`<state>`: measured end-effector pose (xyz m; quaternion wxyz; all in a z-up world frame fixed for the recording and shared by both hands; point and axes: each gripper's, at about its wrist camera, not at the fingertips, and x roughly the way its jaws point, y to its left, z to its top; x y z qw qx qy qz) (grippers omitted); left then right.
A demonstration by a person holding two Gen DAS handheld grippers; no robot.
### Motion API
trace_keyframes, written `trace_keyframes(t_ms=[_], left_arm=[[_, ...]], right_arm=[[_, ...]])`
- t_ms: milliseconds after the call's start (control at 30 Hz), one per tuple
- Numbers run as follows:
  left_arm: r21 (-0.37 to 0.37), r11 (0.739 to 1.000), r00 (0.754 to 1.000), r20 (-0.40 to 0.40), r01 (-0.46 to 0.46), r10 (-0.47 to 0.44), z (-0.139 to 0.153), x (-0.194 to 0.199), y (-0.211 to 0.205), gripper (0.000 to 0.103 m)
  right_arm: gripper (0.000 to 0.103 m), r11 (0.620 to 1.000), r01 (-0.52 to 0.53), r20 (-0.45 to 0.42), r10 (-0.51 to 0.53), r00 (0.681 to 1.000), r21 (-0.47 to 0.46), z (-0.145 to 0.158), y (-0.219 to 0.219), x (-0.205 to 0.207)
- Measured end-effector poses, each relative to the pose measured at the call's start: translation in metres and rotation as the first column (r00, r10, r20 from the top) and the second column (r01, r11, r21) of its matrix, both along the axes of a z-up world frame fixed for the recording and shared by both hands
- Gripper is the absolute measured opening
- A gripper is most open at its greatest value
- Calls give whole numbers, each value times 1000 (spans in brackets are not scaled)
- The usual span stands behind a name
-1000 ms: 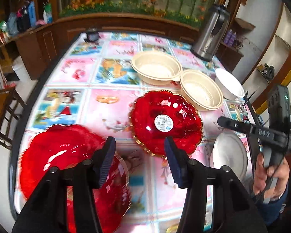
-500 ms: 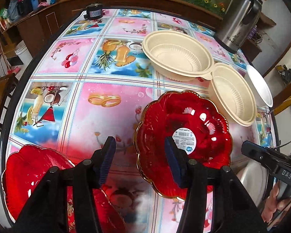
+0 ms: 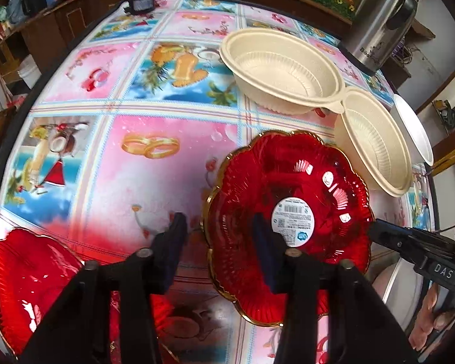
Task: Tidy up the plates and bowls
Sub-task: 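Grasp the rim of the red plate with the white sticker using the left tool, then lower the sticker plate onto the large red plate and open the left tool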
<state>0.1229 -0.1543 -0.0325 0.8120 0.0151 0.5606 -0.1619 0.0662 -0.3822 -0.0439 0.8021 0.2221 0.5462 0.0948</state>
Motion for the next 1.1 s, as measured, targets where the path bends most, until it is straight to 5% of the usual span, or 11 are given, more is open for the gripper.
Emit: trace_keyframes(t_ms=[67,1100], left_arm=[[-5,1000,1000,-7,14,-14,-1,-1,-2,30],[-85,996,989,144,-8,21,46,-44,40,30]], right_arm=[[9,1000,-13,3,13,1000,-5,0,6,1],[9,999,-37,139,32,990,28,43,33,-35]])
